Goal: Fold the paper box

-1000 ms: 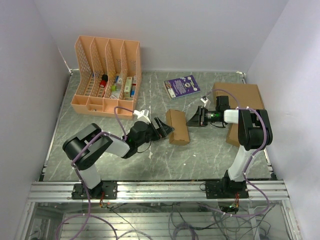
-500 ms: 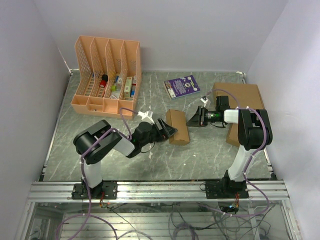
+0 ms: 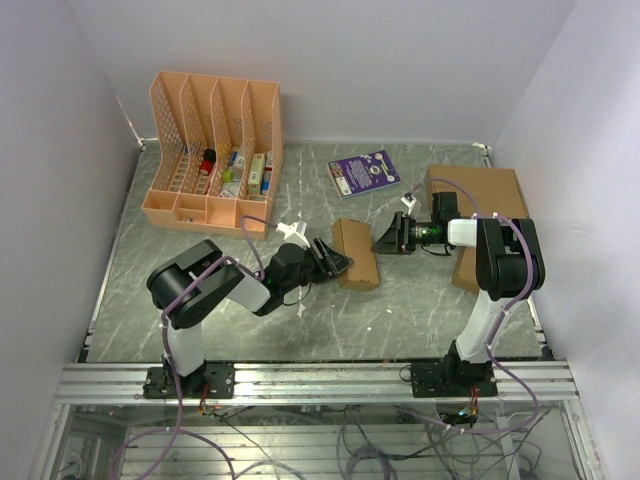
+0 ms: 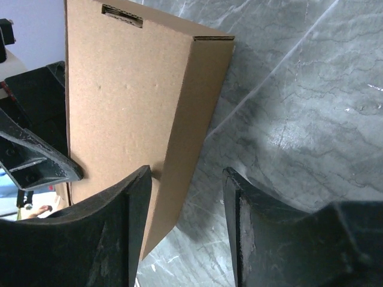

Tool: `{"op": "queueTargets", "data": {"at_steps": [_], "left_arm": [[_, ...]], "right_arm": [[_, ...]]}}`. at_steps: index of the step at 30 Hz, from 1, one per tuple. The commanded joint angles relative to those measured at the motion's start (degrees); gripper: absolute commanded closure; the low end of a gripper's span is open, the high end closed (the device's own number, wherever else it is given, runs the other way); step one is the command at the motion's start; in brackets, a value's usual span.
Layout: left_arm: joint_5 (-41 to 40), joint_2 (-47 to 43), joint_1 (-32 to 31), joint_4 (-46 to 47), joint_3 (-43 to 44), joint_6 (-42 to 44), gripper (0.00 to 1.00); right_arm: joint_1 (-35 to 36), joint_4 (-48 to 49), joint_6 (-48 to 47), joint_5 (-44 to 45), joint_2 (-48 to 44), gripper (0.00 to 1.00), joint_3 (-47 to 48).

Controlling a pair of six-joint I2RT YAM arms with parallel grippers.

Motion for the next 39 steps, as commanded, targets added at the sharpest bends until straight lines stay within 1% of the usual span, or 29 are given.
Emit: {"op": "queueTargets", "data": {"at_steps": [1,5,8,11,15,20,22,25,29,32,39], "left_arm": [[-2.36,-3.87,-0.28,-1.76,0.92,2.41,0.38],[-3.4,-6.85,-0.33,-4.8,0.01,3.76,0.41],[-4.05,-10.08,-0.28,-8.06,-0.62,5.37,0.41],[-5.11,-14.26,-0.24,-13.89,-0.76,8.01,0.41],[-6.62,-20.31,0.27,-25.74,0.32,12.34,0.41],[-7.43,-28.46,3.85,-43.8,2.14,17.83,0.41],[-7.92,-31.38,5.48,-51.56,3.82,20.88,0.42],[-11.19,-34.62,6.45,-62.9,7.72,25.71,0.42],[-14.95,-35.58,7.37,-74.65,12.92,30.83,0.42],[-16.4,-34.9,8.36,-79.69,15.24,33.71,0.42],[-24.42,-30.63,8.64,-91.41,22.86,38.91,0.43]], "right_arm": [[-0.42,-0.61,-1.64,-1.77,-1.27,0.47,1.55],[-1.28,0.02,-1.84,-5.32,-2.79,0.4,1.57],[-2.31,-1.59,-3.39,-6.67,-4.73,0.38,2.35],[-3.39,-3.57,-5.12,-7.1,-7.51,0.37,2.62],[-4.53,-4.31,-6.22,-7.04,-11.36,0.37,2.62],[-5.25,-4.48,-6.9,-6.36,-14.8,0.37,2.27],[-5.28,-3.8,-6.22,-6.06,-15.7,0.37,1.81],[-5.37,-3.64,-6.02,-6.25,-16.16,0.36,1.67],[-5.46,-4.01,-6.09,-6.58,-15.86,0.36,1.9],[-5.52,-3.54,-5.74,-6.72,-16.06,0.36,1.68],[-5.54,-3.59,-5.69,-7.02,-15.89,0.36,1.73]]}}
